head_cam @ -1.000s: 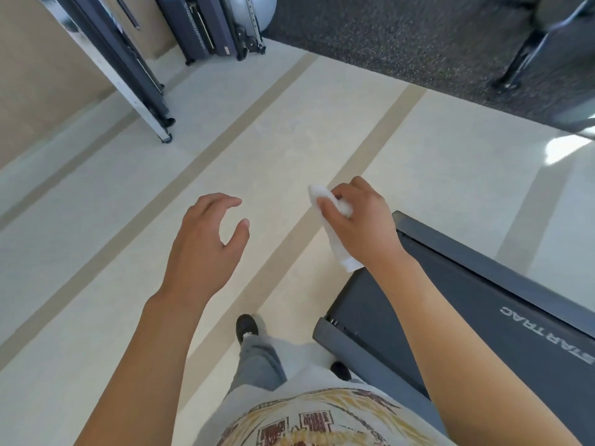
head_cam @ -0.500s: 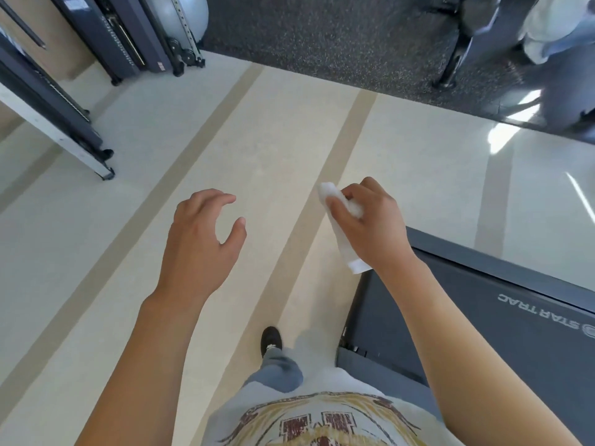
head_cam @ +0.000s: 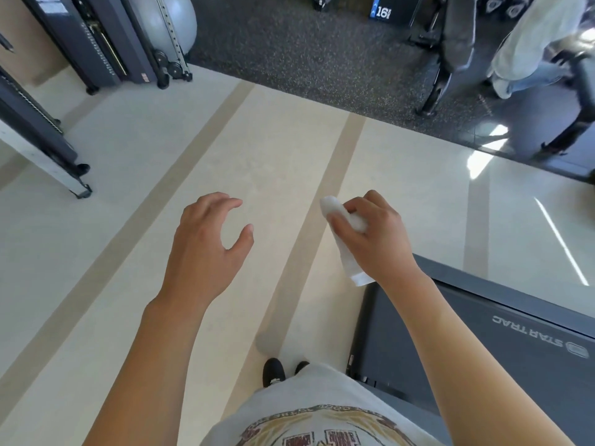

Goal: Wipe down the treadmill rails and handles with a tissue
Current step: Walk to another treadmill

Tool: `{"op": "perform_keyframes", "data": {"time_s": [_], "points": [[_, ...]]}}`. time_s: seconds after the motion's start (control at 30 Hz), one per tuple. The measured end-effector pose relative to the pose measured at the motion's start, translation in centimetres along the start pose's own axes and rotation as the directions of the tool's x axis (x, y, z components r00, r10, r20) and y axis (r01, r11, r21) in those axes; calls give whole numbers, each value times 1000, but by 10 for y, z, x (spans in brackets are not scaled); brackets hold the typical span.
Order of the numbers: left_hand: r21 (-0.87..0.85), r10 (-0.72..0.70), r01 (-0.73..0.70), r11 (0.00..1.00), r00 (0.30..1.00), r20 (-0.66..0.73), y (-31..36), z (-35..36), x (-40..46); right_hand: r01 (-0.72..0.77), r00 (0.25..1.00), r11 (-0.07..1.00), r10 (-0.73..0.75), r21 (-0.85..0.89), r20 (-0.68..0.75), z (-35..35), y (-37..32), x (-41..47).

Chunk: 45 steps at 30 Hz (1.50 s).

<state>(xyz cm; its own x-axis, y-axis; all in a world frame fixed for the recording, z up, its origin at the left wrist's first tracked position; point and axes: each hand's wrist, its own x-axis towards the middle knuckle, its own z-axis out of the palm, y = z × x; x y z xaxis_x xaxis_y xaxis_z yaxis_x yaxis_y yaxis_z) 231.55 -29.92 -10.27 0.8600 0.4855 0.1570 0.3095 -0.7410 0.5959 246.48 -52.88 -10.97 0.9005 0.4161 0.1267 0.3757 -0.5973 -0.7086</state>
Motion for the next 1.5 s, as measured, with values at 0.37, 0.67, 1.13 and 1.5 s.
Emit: {"op": "perform_keyframes", "data": {"time_s": [0.37, 0.67, 1.13, 1.5], "points": [[-21, 134, -132, 991, 986, 98, 22, 42, 98, -77, 993, 997, 78, 14, -87, -9, 38, 65], [-28, 210, -209, 978, 959, 191, 99, 128, 231, -193, 968, 978, 203, 81, -148, -67, 123, 181], [-25, 322, -328, 944, 907, 271, 222, 234, 378, -244, 933, 964, 263, 103, -246, -158, 238, 316], [-118, 509, -504, 856, 779, 366, 276, 314, 492, -408, 837, 907, 418, 106, -354, -190, 292, 368]]}}
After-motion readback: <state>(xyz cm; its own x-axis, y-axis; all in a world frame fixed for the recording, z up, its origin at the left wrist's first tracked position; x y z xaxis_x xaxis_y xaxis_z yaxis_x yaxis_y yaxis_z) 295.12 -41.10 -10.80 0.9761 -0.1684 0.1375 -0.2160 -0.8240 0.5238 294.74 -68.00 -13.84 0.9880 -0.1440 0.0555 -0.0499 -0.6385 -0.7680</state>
